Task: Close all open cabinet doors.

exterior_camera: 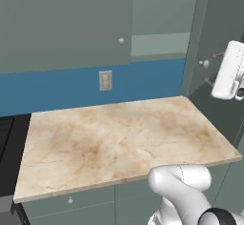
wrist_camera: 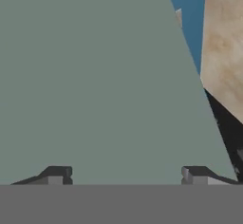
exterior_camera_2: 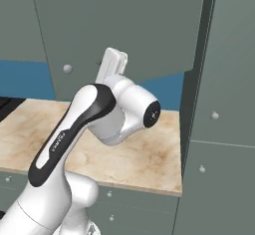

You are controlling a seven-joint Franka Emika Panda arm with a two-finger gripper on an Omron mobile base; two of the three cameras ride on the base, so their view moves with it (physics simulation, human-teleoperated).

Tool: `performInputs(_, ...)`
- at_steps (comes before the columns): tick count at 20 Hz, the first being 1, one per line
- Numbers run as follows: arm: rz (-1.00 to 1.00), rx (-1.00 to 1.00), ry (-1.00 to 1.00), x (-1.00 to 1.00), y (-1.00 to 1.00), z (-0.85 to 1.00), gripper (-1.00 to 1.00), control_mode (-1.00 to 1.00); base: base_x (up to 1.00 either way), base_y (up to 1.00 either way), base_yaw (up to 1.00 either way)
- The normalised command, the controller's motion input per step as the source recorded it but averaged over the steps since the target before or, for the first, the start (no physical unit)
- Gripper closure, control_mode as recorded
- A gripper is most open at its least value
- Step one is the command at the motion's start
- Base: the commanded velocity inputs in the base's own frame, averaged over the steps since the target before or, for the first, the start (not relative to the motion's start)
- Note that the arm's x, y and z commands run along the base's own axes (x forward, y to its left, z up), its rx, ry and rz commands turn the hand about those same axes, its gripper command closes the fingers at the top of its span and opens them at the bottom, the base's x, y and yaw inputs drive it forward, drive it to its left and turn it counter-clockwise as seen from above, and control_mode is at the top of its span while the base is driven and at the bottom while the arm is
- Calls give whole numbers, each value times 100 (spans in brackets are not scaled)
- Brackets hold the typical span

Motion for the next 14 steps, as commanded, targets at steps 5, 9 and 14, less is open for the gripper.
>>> performInputs(5,-5,-3,0,49,42,0,-100,-100,0,0,0)
performInputs(9,-9,-5,0,51,42,0,-100,-100,0,0,0)
performInputs(14,-18,-12,2,46,29,0,-100,-100,0,0,0)
